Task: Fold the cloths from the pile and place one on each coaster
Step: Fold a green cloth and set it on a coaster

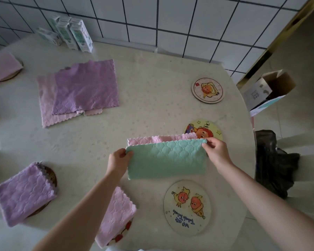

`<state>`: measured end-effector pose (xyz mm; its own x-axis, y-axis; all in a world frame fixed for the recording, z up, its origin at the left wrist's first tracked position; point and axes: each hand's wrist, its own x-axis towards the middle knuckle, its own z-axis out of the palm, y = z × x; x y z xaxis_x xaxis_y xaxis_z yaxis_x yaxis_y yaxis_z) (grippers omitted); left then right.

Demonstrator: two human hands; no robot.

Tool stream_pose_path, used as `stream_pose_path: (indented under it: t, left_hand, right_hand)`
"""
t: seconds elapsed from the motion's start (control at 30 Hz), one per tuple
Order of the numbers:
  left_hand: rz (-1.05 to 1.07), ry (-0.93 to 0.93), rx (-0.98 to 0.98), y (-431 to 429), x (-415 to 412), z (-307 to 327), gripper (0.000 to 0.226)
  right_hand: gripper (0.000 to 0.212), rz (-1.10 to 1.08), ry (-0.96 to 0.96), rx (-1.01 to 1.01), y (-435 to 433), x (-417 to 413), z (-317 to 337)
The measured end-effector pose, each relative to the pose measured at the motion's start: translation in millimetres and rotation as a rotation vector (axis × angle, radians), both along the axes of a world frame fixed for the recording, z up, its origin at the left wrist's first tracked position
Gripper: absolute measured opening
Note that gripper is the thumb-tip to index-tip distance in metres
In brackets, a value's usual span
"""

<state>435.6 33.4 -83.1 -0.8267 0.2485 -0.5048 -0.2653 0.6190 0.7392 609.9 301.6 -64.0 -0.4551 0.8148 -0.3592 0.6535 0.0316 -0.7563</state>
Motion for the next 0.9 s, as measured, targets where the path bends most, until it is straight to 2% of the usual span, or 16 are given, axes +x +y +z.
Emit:
stream_pose_path:
  t: [0.07,0.2,0.3,0.43,0.5,0.9]
  left_hand:
    - [0.011,-0.009,-0.011,4,-7,-5,0.032]
    - [0.04,-0.029,0.005,12,-17,-11,0.019]
    - [0.016,0.043,-0.028,15,-21,-16,0.016]
    - [-0.05,0.15,-0.1,17,-21,-19,0.016]
    - [-0.06,0.179,-0.122,19,-22,-19,0.016]
    - [-0.021,0.167,-0.218,28,-25,-17,0.024]
  right_hand:
    - [0.019,-0.012,-0.011,-0.008,6,-9,-5]
    - [0.012,0.008,-0.028,-0.036,17,-25,-13]
    - [0.006,0.022,-0.039,-0.044,21,-28,-23]
    - [0.02,0.033,-0.081,0.019,25,-31,-30]
    - [0.02,0.037,-0.099,0.043,26,-34,-31]
    - [0.022,0.075,-0.216,0.108,36,-44,-41]
